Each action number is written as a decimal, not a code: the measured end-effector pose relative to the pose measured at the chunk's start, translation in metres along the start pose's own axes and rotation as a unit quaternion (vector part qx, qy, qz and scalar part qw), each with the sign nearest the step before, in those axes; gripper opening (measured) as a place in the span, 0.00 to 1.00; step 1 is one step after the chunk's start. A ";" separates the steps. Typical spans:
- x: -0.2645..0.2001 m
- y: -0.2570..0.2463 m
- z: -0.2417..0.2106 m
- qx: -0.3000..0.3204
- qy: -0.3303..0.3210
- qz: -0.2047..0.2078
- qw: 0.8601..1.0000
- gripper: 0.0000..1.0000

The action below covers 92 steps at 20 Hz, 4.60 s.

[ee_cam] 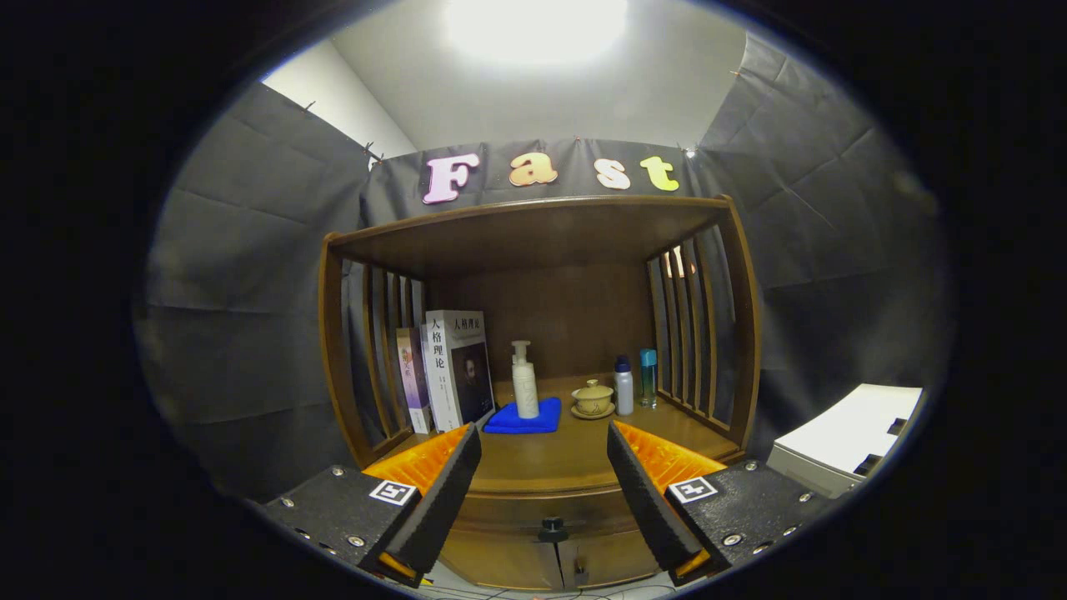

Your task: Pull open the drawer, take out the items inside it, and place them on the countertop above the cabinet.

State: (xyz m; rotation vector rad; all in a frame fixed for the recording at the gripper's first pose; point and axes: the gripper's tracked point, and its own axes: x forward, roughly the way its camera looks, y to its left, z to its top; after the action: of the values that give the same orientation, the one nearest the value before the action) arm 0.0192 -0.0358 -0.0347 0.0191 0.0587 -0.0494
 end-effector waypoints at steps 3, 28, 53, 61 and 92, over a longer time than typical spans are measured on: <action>0.007 -0.005 -0.016 -0.009 0.012 -0.003 1.000 0.94; 0.066 -0.012 -0.231 -0.040 0.146 -0.031 0.988 0.83; 0.055 -0.011 -0.243 -0.046 0.134 -0.035 0.989 0.27; 0.014 -0.011 -0.239 -0.042 0.141 -0.030 0.989 0.27; -0.113 -0.005 -0.237 -0.047 0.175 -0.028 0.983 0.27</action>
State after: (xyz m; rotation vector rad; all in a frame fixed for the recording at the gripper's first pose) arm -0.1079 -0.0298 -0.2650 -0.0695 0.4128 -0.1000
